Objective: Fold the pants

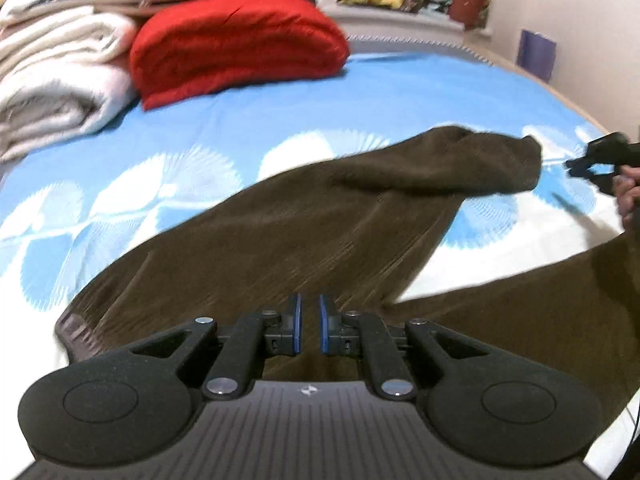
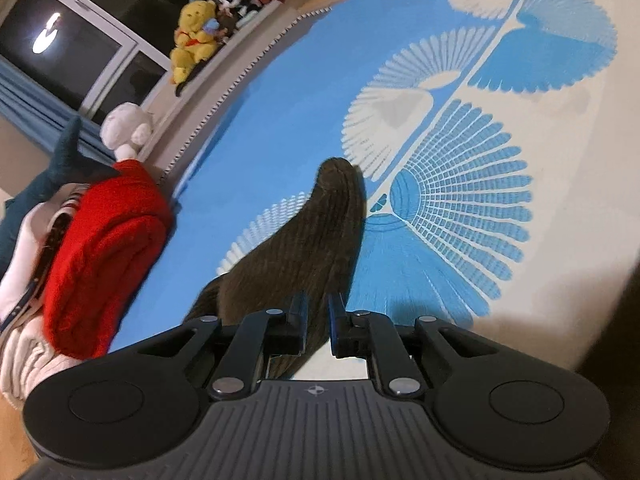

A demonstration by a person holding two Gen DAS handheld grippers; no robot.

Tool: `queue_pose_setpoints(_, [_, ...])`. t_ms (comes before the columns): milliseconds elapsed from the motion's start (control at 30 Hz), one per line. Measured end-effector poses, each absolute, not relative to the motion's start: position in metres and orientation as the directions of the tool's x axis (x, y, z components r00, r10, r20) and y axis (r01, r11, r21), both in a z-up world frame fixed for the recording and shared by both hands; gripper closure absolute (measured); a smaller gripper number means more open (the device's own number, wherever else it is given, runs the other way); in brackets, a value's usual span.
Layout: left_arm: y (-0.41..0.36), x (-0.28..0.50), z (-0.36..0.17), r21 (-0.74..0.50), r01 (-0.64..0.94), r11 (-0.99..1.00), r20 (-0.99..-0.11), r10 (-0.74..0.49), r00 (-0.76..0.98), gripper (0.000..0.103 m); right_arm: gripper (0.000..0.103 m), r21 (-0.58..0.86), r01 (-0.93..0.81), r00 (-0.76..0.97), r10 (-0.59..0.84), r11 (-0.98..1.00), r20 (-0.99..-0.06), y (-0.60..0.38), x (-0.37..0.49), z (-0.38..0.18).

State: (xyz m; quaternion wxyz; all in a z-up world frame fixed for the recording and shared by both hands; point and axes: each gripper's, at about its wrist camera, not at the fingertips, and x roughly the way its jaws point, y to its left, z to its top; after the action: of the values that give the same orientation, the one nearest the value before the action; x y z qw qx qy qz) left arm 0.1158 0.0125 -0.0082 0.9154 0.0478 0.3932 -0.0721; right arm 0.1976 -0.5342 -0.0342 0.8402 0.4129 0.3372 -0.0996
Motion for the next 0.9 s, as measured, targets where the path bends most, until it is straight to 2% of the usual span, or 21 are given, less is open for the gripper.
queue_pose_setpoints(67, [-0.004,0.13,-0.011,-0.008,0.194,0.981,-0.728,-0.139,0.672,0.093,0.088,0.628,0.46,0.747,0.109,0.627,-0.656,-0.539,0.211,-0.048])
queue_pose_setpoints(133, [-0.031,0.147,-0.011,0.001,0.232,0.973,-0.725,-0.16,0.67,0.093,0.077,0.625,0.471,0.738,0.11,0.623,-0.666,-0.543,0.224,-0.06])
queue_pose_setpoints(200, [-0.062,0.165,-0.015,0.004,0.282,0.959,-0.713,-0.195,0.673,0.092,0.071,0.623,0.468,0.737,0.112,0.627,-0.666,-0.547,0.234,-0.068])
queue_pose_setpoints(300, [-0.103,0.19,-0.03,-0.003,0.326,0.945,-0.693,-0.237,0.681,0.091,0.069,0.632,0.457,0.739,0.128,0.626,-0.662,-0.554,0.247,-0.076])
queue_pose_setpoints(333, [-0.111,0.196,-0.038,-0.008,0.327,0.945,-0.686,-0.242,0.686,0.088,0.068,0.634,0.456,0.739,0.132,0.625,-0.661,-0.555,0.25,-0.079])
queue_pose_setpoints(400, [-0.122,0.205,-0.055,-0.048,0.304,0.952,-0.677,-0.254,0.69,0.075,0.067,0.639,0.452,0.737,0.142,0.622,-0.661,-0.558,0.255,-0.084])
queue_pose_setpoints(433, [-0.124,0.211,-0.065,-0.066,0.294,0.954,-0.684,-0.257,0.682,0.064,0.066,0.641,0.448,0.736,0.15,0.624,-0.66,-0.559,0.257,-0.086])
queue_pose_setpoints(467, [-0.129,0.217,-0.075,-0.065,0.283,0.957,-0.702,-0.245,0.669,0.061,0.064,0.643,0.44,0.736,0.159,0.627,-0.658,-0.559,0.26,-0.088])
queue_pose_setpoints(533, [-0.135,0.227,-0.088,-0.028,0.274,0.961,-0.724,-0.209,0.658,0.06,0.061,0.641,0.423,0.732,0.176,0.64,-0.659,-0.558,0.265,-0.092])
queue_pose_setpoints(633, [-0.138,0.235,-0.099,-0.015,0.277,0.961,-0.726,-0.201,0.658,0.042,0.061,0.641,0.395,0.736,0.191,0.658,-0.649,-0.555,0.274,-0.094])
queue_pose_setpoints(833, [-0.137,0.252,-0.116,-0.031,0.253,0.967,-0.759,-0.187,0.623,0.042,0.061,0.65,0.407,0.743,0.182,0.641,-0.644,-0.548,0.287,-0.095])
queue_pose_setpoints(867, [-0.14,0.255,-0.12,-0.011,0.248,0.969,-0.771,-0.166,0.615,0.047,0.061,0.647,0.408,0.742,0.18,0.645,-0.646,-0.547,0.289,-0.094])
queue_pose_setpoints(900, [-0.141,0.256,-0.123,0.011,0.245,0.969,-0.78,-0.145,0.609,0.051,0.068,0.641,0.414,0.74,0.172,0.647,-0.651,-0.545,0.291,-0.093])
